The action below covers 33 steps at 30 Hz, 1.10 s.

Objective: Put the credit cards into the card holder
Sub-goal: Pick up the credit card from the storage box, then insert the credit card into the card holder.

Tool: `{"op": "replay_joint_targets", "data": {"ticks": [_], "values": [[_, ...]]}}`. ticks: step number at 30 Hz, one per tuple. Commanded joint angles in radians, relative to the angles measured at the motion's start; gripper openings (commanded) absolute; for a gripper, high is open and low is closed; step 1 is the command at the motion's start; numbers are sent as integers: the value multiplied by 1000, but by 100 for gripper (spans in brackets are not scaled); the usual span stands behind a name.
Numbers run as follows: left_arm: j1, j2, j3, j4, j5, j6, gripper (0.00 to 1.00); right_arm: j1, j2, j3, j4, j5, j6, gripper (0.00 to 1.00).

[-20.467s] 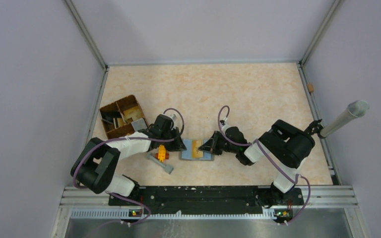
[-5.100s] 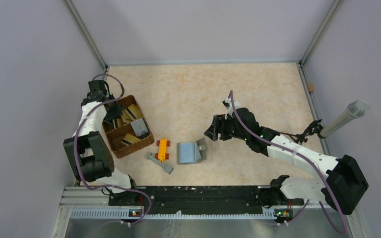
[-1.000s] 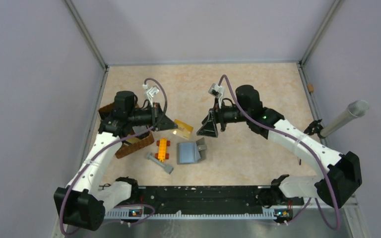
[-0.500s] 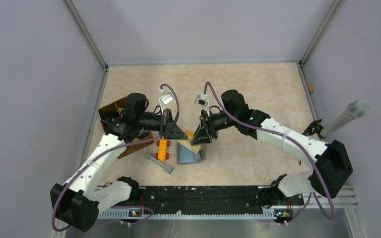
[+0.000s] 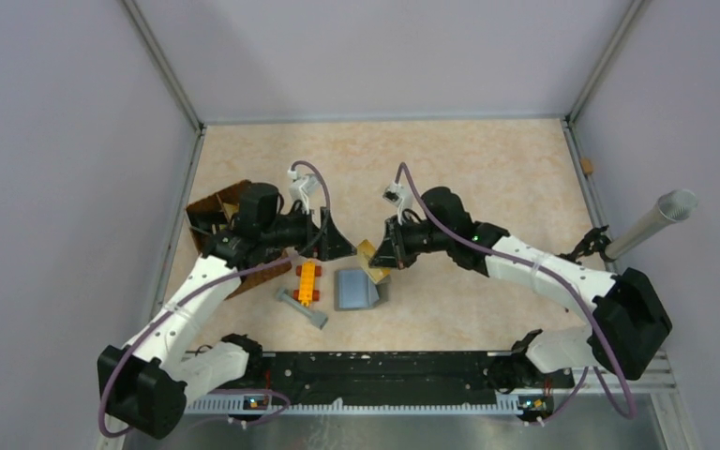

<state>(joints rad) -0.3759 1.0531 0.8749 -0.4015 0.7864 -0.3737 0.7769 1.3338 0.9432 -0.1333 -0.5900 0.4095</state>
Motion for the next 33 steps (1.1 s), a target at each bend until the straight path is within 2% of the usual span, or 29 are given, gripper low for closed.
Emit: {"op": "replay_joint_targets", "data": {"ticks": [1,4,9,16,22,33], "values": [[-4,-72,-125,115,-333,-152,88,27,-54,-115,160,215,229,0],[-18,-104,-236,222,-397,-296,88,76,-53,-127,166,340,287,0],[-82,-148,-324,231,-541,-410,83,131,-14,-117,139,472,328,0],[-156,-150,-369,228,-642,-472,76,205,83,-46,98,545,320,0],[-199,-155,-414,247,-719,-531,70,243,131,-59,102,667,396,0],[-280,-3,-414,307,-743,-564,72,248,160,-150,92,743,446,0]]}}
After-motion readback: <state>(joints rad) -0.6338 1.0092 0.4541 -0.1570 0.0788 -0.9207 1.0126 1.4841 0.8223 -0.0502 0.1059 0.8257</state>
